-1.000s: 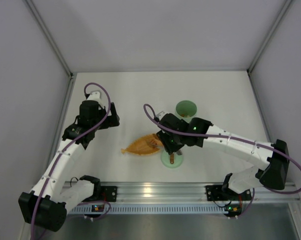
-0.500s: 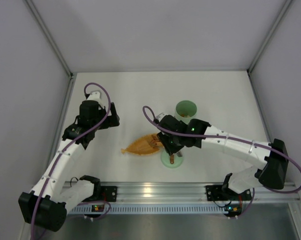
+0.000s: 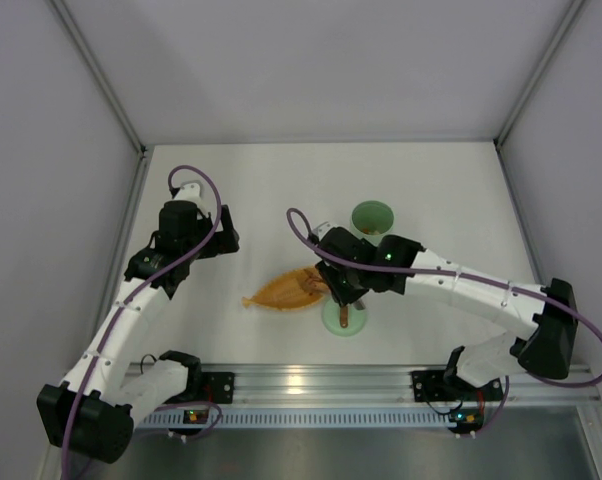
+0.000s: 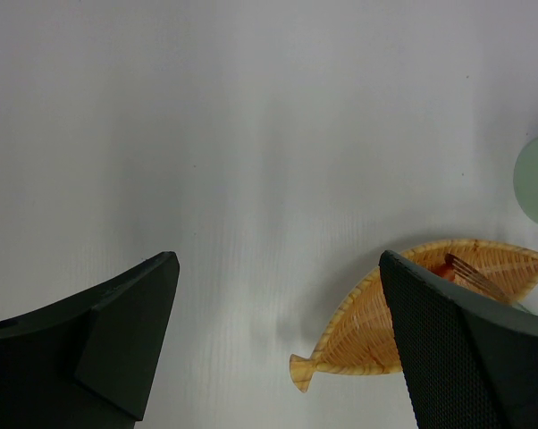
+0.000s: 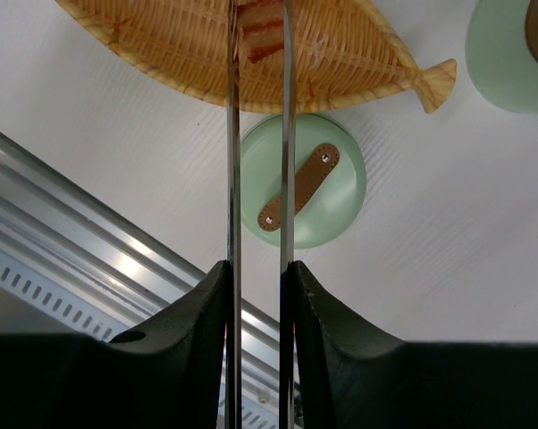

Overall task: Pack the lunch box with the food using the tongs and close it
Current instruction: Pick up the fake food from the plate, then place the fake food in the packing box.

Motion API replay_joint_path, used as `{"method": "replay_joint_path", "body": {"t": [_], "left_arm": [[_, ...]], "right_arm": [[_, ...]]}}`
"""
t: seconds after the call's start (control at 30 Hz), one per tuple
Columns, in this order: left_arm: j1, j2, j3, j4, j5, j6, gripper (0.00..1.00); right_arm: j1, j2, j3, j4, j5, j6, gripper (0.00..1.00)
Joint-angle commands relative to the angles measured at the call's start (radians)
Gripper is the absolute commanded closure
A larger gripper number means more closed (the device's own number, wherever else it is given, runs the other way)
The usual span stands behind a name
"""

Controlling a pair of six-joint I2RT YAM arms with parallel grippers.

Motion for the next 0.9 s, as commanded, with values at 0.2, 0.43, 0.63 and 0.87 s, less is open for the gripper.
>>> {"method": "replay_joint_path", "body": {"t": [0.2, 0.43, 0.63, 0.87], "left_arm": [[0.003, -0.002, 0.015, 0.019, 0.005, 0.004, 0.01], [0.003, 0.000, 0.015, 0.019, 0.005, 0.004, 0.01], [0.003, 0.000, 0.015, 0.021, 0.008, 0.002, 0.01], [0.003, 0.000, 0.015, 0.021, 0.008, 0.004, 0.01]], "right_arm": [[0.002, -0.096, 0.172, -0.094, 0.110, -0.009, 0.75], [-0.043, -0.145, 0.240, -0.156, 0.165, -0.023, 0.74], [-0.114, -0.197, 0.290, -0.213, 0.196, -0.044, 0.74], [-0.220, -0.243, 0.316, -0.254, 0.215, -0.072, 0.74]]}}
